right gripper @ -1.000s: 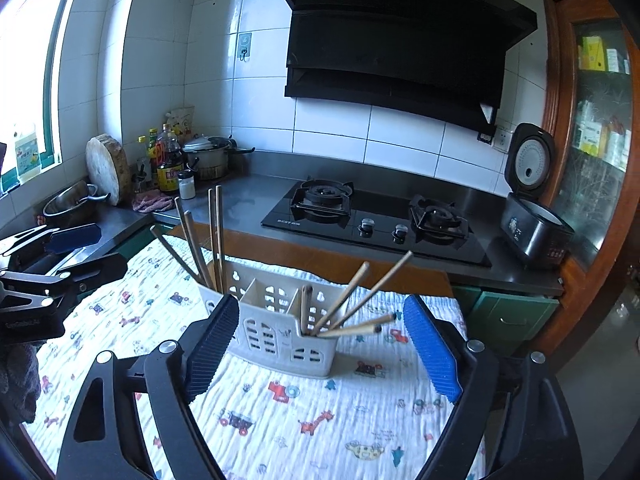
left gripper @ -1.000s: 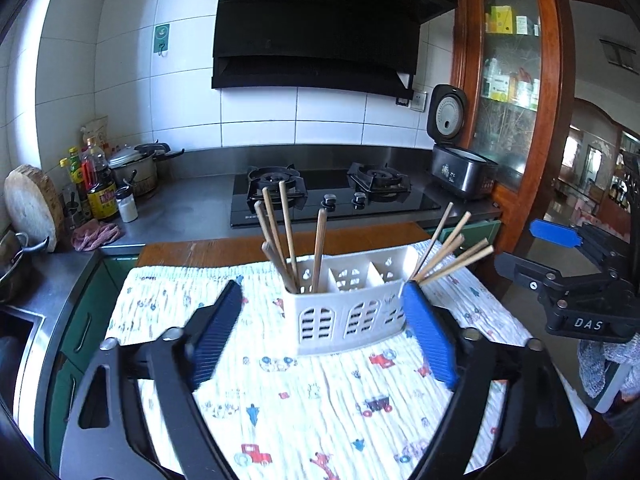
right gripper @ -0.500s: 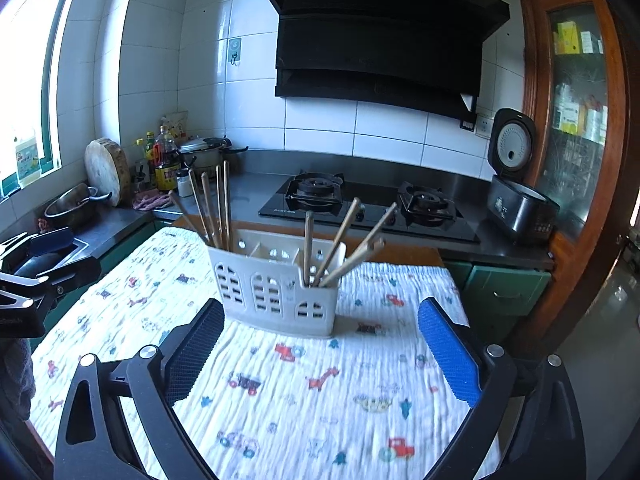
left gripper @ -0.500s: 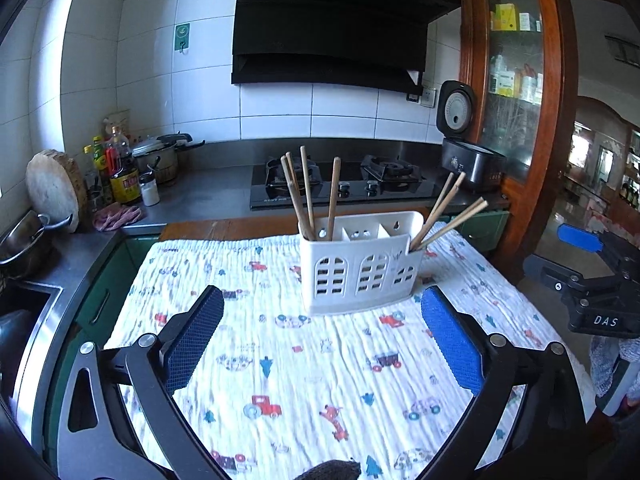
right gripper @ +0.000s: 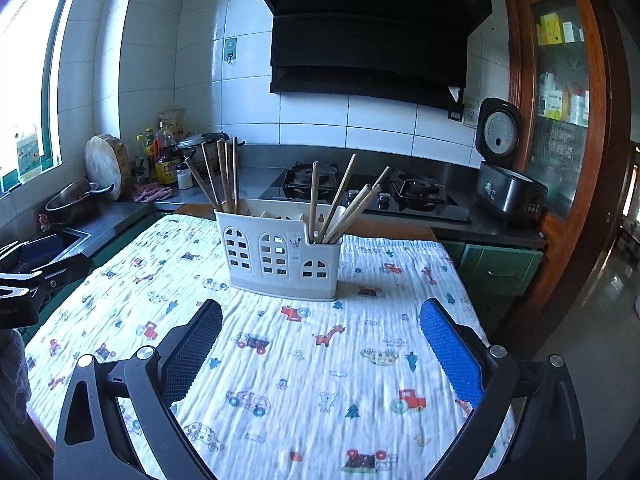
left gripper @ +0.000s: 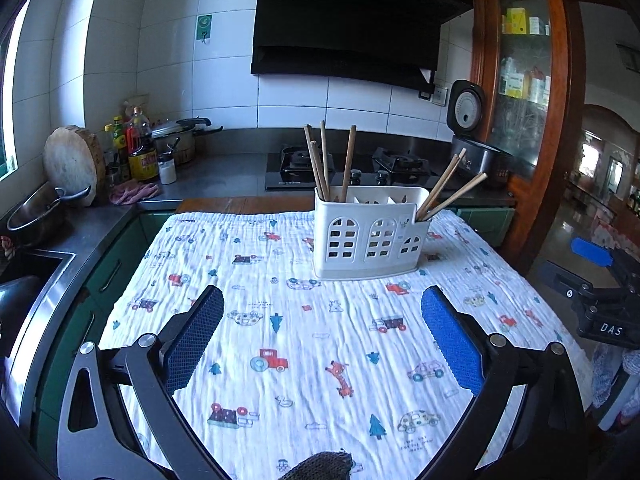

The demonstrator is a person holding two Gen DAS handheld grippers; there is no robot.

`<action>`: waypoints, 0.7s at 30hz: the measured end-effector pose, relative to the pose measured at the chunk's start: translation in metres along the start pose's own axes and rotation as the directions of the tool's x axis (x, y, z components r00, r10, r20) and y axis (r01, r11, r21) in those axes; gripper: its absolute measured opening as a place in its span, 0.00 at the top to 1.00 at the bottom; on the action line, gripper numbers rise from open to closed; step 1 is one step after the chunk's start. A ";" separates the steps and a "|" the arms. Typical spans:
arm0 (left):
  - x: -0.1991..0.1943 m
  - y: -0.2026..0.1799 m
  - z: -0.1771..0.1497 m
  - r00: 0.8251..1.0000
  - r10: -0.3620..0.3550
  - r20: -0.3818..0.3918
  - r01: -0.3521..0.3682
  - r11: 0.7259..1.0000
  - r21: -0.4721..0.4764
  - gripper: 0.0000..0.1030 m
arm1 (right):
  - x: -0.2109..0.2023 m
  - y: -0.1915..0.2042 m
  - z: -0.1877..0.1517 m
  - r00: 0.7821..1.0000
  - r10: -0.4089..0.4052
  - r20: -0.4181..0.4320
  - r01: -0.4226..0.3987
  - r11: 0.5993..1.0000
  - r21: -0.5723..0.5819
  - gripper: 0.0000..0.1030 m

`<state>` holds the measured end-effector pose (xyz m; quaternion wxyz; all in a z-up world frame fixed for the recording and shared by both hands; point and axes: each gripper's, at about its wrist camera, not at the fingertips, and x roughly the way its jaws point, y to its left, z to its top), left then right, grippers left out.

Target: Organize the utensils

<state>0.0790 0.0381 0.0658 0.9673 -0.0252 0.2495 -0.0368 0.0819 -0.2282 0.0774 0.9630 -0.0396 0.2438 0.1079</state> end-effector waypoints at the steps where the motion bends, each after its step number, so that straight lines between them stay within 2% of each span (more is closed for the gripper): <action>1: -0.002 0.000 -0.002 1.000 -0.001 0.002 0.001 1.000 -0.003 0.05 | -0.001 0.001 -0.002 1.000 -0.002 0.003 0.002 1.000 0.003 0.07; 10: -0.007 -0.005 -0.018 1.000 -0.006 -0.014 0.006 1.000 0.009 0.05 | -0.008 0.004 -0.021 1.000 0.007 -0.006 -0.007 1.000 0.025 0.07; 21: -0.013 -0.004 -0.026 1.000 -0.002 -0.014 0.002 1.000 0.015 0.05 | -0.014 0.005 -0.027 1.000 0.018 -0.009 -0.017 0.999 0.050 0.07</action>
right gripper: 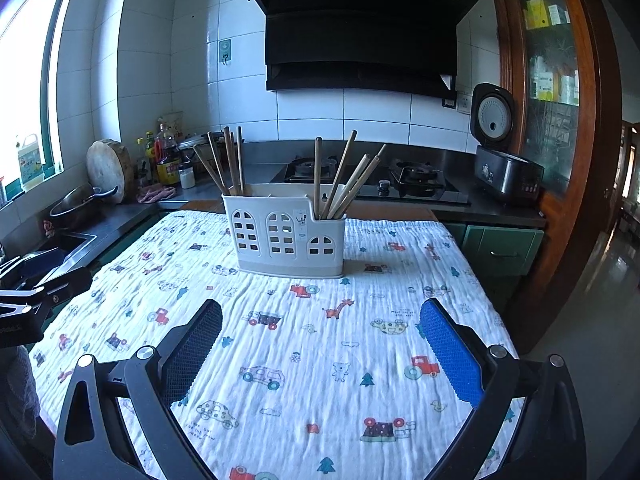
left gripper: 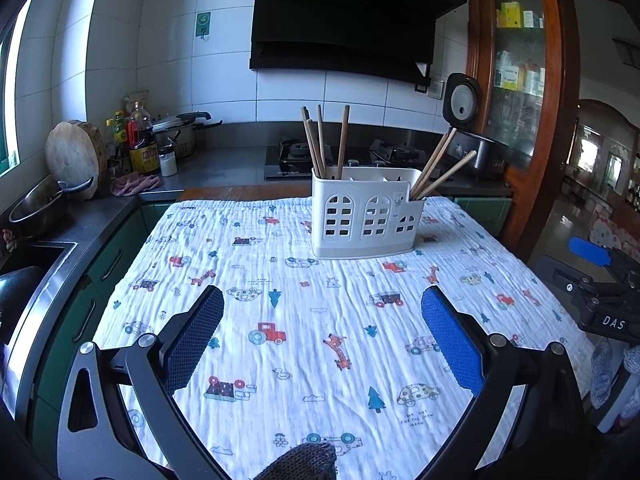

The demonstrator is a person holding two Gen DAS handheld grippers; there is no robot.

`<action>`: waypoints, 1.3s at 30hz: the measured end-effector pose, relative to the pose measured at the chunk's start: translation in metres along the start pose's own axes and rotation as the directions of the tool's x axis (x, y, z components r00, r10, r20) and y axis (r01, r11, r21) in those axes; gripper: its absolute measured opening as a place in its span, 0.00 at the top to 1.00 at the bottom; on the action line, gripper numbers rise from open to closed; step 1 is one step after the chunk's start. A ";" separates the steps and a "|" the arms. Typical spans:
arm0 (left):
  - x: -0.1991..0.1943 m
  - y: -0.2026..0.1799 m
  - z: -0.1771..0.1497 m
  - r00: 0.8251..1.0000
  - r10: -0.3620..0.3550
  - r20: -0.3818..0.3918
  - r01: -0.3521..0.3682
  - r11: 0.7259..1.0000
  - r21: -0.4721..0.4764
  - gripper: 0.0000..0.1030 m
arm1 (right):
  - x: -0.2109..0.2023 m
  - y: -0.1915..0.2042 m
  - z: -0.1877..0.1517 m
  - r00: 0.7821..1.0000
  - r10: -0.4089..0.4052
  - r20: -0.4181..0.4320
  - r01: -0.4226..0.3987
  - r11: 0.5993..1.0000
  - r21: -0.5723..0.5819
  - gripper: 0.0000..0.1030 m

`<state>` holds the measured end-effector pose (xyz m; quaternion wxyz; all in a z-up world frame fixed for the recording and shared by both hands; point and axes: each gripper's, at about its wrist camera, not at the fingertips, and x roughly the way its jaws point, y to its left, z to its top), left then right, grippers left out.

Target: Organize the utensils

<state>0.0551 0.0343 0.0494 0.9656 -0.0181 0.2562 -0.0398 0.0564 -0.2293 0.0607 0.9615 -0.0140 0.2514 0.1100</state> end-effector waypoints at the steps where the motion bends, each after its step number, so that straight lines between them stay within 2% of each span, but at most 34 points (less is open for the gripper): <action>1: 0.000 0.000 0.000 1.000 0.001 0.000 -0.001 1.000 0.002 0.05 | -0.001 0.001 0.000 1.000 0.000 0.001 0.000 1.000 -0.002 0.07; 39: -0.001 0.002 -0.008 1.000 0.008 -0.009 -0.008 1.000 0.006 0.05 | -0.008 0.004 -0.003 1.000 -0.003 0.012 0.003 1.000 -0.010 0.07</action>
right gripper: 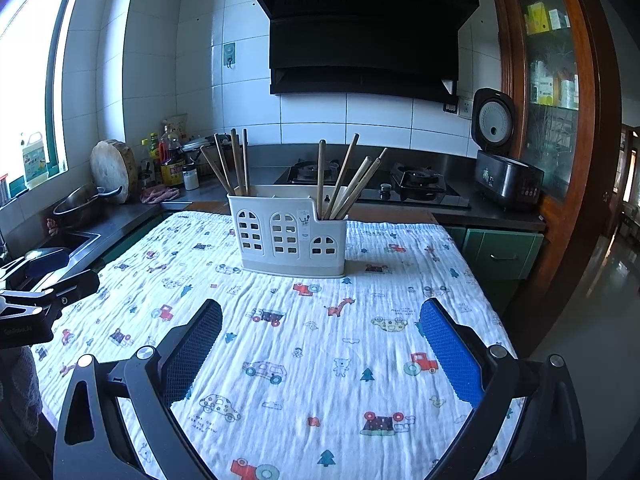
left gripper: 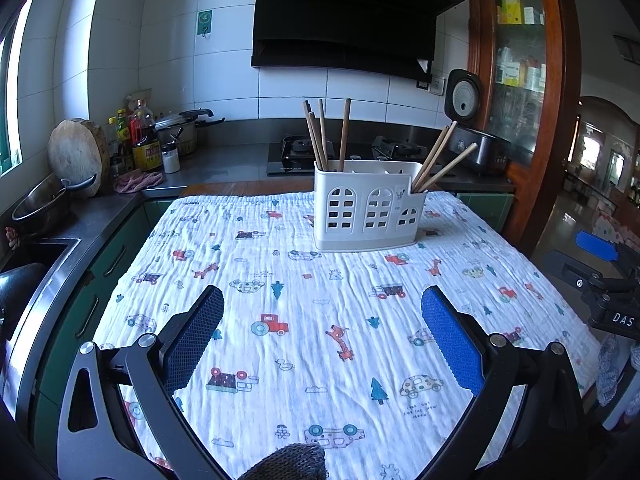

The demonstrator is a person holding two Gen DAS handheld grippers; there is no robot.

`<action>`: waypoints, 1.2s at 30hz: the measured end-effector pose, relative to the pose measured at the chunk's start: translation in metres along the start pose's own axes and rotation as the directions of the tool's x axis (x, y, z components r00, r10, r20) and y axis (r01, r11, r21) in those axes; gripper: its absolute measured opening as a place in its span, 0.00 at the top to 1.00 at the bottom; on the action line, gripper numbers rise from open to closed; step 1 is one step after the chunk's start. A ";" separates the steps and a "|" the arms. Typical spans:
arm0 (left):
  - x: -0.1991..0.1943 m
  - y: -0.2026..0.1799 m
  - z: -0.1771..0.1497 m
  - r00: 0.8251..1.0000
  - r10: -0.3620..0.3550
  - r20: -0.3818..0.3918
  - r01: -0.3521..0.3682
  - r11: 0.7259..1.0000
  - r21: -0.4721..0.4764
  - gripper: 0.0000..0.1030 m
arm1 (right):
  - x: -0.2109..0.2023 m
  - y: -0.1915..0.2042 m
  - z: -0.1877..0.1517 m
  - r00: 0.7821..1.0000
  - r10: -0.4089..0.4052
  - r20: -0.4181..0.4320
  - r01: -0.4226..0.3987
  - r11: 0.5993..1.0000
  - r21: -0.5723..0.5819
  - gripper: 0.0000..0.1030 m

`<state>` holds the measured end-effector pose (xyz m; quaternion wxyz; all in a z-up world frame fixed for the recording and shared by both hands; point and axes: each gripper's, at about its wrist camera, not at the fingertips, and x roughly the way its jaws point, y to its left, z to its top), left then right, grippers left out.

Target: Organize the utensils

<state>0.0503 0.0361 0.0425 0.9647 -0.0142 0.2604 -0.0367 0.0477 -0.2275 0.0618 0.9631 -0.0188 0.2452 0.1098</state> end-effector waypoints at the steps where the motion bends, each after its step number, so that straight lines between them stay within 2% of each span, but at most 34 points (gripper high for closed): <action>1: 0.000 0.000 -0.001 1.000 0.000 -0.001 0.000 1.000 0.001 0.05 | 0.000 0.000 0.000 1.000 0.000 0.000 0.000 1.000 0.000 0.07; 36: 0.002 -0.005 -0.006 1.000 -0.008 -0.007 0.008 1.000 0.005 0.05 | 0.002 0.002 -0.007 1.000 0.004 -0.006 -0.004 1.000 -0.001 0.07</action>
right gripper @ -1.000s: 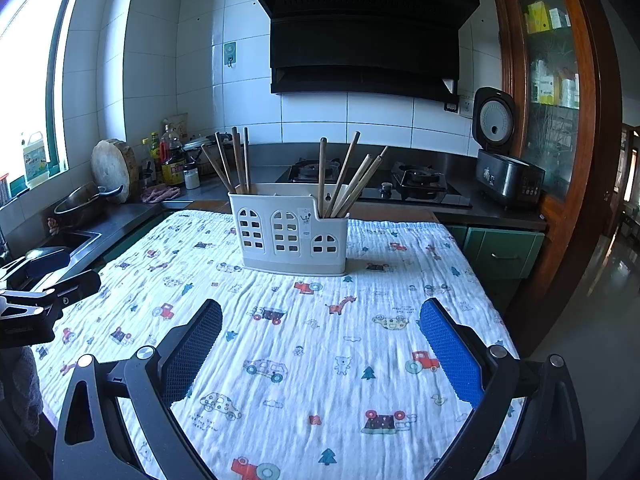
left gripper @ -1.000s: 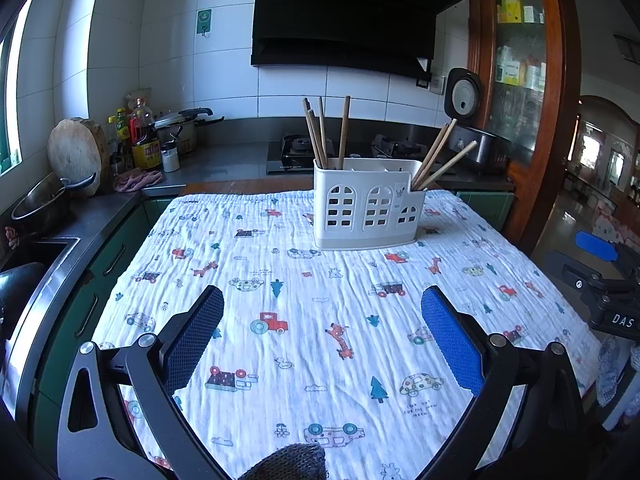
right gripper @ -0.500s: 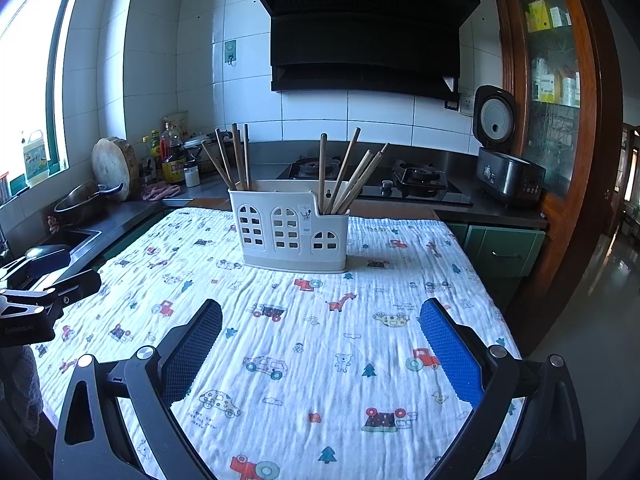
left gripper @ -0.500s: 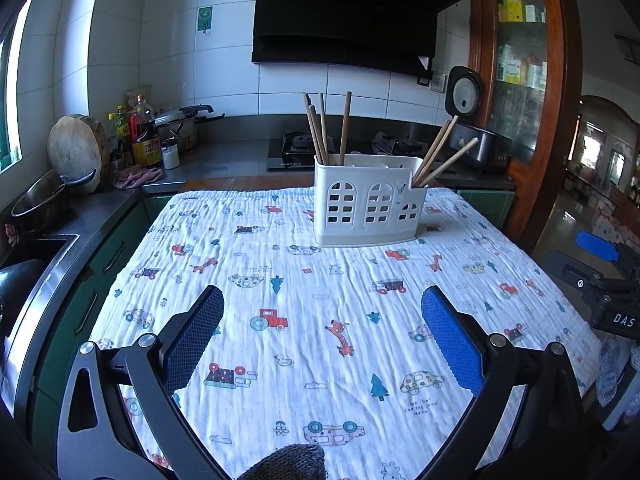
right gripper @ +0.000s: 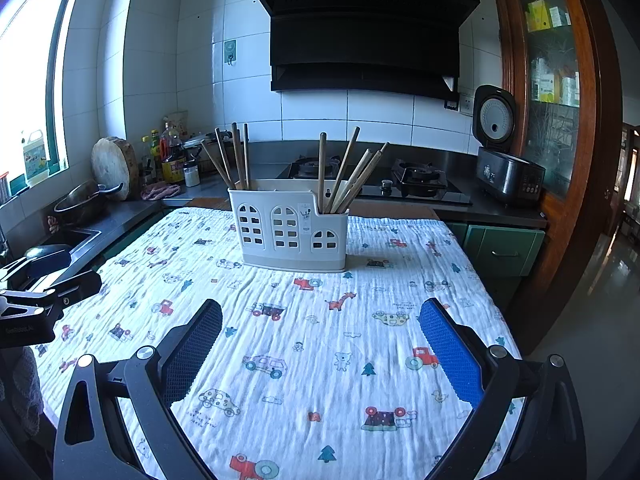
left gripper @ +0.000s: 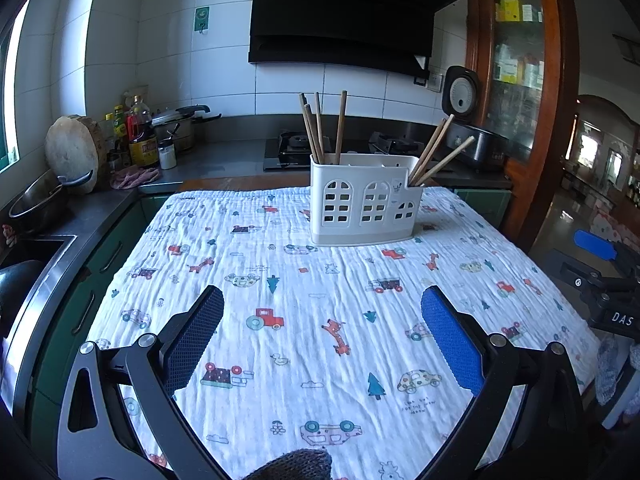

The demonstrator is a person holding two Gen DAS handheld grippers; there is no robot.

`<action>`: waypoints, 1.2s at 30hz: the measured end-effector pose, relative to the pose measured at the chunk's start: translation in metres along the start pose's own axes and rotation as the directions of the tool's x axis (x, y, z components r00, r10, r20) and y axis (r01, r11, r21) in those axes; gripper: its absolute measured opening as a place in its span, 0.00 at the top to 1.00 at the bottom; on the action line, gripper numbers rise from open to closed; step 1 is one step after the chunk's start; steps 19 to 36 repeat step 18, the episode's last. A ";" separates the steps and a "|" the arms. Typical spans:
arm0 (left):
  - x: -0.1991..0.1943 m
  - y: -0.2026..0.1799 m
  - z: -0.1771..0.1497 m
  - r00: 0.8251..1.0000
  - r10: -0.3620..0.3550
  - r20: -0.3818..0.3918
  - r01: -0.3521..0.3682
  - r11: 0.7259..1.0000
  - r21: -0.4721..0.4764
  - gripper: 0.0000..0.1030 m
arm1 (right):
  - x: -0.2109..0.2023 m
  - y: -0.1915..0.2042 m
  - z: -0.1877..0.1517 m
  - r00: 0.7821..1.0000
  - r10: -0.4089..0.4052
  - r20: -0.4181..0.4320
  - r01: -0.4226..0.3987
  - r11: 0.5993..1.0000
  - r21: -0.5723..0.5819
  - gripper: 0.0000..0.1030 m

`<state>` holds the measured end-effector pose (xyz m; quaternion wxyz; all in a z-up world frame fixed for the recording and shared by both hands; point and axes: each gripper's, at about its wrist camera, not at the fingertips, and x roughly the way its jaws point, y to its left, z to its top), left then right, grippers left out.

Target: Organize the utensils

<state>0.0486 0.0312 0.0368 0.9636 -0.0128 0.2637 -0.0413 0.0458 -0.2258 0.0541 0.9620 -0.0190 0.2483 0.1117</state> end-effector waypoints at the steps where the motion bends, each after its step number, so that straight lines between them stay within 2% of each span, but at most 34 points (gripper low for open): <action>1: 0.000 -0.001 0.000 1.000 -0.002 0.002 0.002 1.000 0.002 0.05 | 0.000 0.000 0.000 1.000 0.000 0.001 0.000 1.000 0.001 0.07; 36: 0.004 0.000 -0.002 1.000 0.008 -0.013 -0.008 1.000 -0.001 0.05 | -0.001 -0.001 -0.003 1.000 -0.002 -0.003 0.002 1.000 0.001 0.07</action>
